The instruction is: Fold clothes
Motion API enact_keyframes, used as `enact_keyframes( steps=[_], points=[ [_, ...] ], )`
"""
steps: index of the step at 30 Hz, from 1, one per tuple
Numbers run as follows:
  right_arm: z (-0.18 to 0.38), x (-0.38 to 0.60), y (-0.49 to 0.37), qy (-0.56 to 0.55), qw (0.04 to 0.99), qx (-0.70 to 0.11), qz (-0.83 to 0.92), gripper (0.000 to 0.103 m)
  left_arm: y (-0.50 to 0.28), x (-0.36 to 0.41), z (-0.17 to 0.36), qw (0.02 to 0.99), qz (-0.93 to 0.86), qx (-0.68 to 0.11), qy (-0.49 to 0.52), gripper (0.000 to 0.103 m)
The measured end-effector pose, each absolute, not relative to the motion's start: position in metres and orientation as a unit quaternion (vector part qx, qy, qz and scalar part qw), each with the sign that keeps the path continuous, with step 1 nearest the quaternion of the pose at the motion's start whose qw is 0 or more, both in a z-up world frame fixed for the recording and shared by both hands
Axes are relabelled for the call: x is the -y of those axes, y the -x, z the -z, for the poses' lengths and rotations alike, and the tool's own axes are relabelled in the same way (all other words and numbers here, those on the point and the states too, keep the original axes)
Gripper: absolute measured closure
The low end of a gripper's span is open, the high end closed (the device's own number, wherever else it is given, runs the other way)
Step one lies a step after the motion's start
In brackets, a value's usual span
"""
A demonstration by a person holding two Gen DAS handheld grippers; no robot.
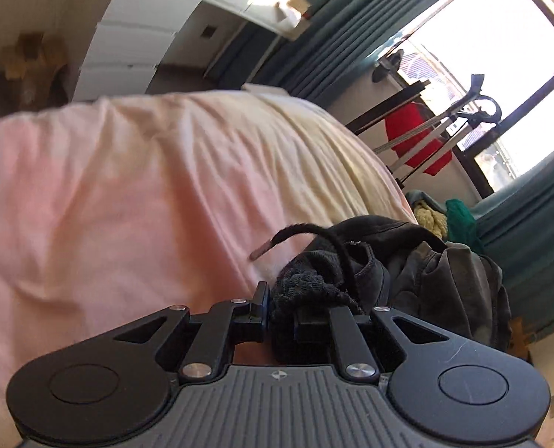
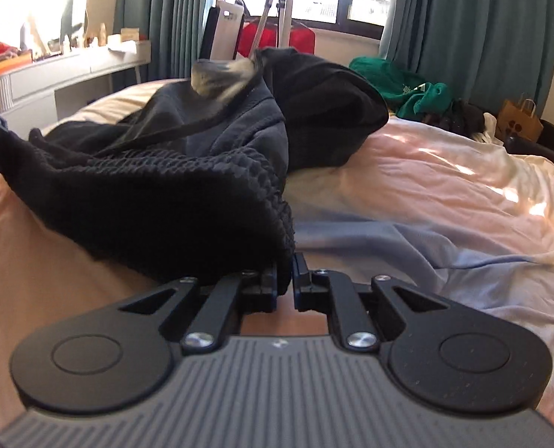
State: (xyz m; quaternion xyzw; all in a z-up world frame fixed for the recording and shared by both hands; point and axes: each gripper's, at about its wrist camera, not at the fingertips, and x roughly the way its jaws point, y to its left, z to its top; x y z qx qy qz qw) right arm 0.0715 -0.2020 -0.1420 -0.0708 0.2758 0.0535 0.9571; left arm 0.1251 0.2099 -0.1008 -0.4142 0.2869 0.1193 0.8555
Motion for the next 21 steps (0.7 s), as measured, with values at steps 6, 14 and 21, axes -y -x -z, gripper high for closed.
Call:
enact_keyframes(
  steps=[6,14,21],
  points=[
    [0.134,0.212,-0.067,0.028,0.963,-0.263,-0.055,0.090,-0.108,-0.214,0.097,0.834,-0.097,-0.297,0.455,0.066],
    [0.130,0.214,-0.069,-0.015,0.964,-0.261,-0.054,0.088,-0.075,-0.213,0.101,0.771,-0.020,-0.282,0.570,0.030],
    [0.132,0.218,-0.076,-0.028,0.965,-0.255,-0.055,0.067,-0.102,-0.200,0.121,0.759,0.026,-0.275,0.590,0.026]
  ],
)
